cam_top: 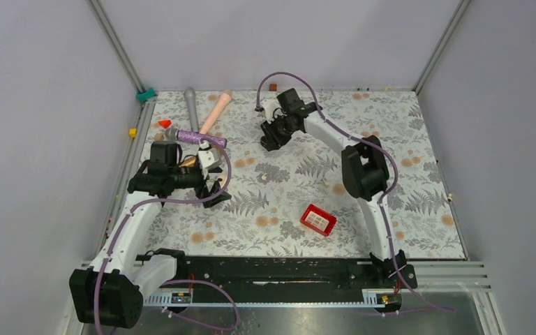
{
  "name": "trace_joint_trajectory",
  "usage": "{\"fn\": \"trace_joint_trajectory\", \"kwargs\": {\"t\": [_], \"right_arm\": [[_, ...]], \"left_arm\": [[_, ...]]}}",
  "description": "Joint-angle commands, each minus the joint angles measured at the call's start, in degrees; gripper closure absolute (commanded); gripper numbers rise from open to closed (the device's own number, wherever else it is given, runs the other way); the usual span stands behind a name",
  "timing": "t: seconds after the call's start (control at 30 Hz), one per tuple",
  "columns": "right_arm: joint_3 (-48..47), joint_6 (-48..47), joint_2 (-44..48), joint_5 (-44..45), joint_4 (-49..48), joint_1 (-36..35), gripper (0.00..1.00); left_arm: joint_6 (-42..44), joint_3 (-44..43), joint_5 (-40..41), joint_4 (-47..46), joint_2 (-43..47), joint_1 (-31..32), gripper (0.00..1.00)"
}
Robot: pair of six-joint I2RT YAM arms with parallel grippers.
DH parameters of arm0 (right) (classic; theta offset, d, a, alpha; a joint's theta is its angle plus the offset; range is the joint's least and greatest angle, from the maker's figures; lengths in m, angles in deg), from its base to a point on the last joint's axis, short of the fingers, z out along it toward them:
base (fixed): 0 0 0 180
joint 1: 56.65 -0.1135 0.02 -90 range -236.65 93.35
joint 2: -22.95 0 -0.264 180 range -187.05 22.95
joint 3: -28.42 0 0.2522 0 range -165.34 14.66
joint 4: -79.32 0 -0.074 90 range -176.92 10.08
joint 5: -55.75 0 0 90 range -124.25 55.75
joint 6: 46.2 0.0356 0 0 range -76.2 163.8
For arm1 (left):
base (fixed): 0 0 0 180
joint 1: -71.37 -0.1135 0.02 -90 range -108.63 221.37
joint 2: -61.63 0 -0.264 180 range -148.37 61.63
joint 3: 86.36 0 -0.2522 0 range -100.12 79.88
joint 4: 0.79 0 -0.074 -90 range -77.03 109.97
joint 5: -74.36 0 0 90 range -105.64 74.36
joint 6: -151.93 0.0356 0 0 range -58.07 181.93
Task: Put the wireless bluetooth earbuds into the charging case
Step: Place the charging case at the center of the board.
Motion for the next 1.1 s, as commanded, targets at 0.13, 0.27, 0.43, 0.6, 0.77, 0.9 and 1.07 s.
{"fn": "trace_joint_trajectory", "kwargs": {"t": [0.13,0.27,0.43,0.6,0.77,0.9,1.07], "right_arm": [[-17.0,12.3,-11.0,0.6,10.3,-1.1,0.88],[-18.5,16.2,-12.7,2.4,11.4,-1.1,0.78],[-17.8,18.8,-12.8,3.7,12.2,-1.1,0.59],[-16.6,19.2,-11.9,4.0,12.8,-1.0,0.46],[-16.4,18.1,-10.5,5.0,14.7,-1.1,0.36],[-15.3,16.3,-6.8,7.0,16.0,-1.1,0.23],[-11.0,12.3,0.6,11.8,16.0,-1.1,0.01]], "left_arm": [[2.3,0.6,-1.1,-2.1,-0.3,-0.7,0.01],[2.9,0.4,-1.3,-1.6,-0.8,-0.7,0.02],[3.7,-0.2,-1.4,-0.3,-1.5,-0.8,0.02],[3.9,-0.4,-1.3,0.2,-1.9,-0.8,0.01],[1.7,-0.8,1.1,-1.5,-2.9,-0.8,0.01],[-3.2,-0.5,5.9,-6.1,-4.5,-0.8,0.01],[-8.2,-1.8,14.2,-10.4,-8.1,-0.8,0.01]]}}
